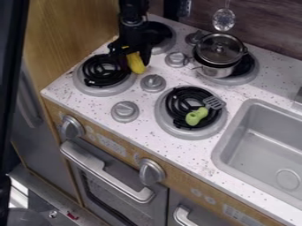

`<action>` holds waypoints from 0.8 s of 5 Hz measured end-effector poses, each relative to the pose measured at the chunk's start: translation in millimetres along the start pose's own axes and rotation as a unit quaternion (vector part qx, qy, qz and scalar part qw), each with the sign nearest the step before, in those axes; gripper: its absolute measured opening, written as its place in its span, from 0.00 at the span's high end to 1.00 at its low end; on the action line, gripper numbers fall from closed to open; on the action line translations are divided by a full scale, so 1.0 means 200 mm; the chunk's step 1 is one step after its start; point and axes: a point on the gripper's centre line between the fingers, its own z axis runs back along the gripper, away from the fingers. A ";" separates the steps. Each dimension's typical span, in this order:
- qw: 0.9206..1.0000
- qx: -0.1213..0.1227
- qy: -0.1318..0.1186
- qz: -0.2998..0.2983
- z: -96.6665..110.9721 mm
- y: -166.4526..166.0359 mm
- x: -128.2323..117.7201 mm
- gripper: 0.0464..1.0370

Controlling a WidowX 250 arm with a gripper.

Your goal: Move the yellow object in the upper right side of the stove

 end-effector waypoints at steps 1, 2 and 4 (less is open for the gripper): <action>0.999 -0.005 -0.004 -0.036 0.00 0.01 -0.02 0.47; 0.987 -0.034 -0.004 -0.159 0.04 0.00 -0.05 0.47; 0.923 -0.120 -0.090 -0.354 0.15 -0.09 0.15 0.47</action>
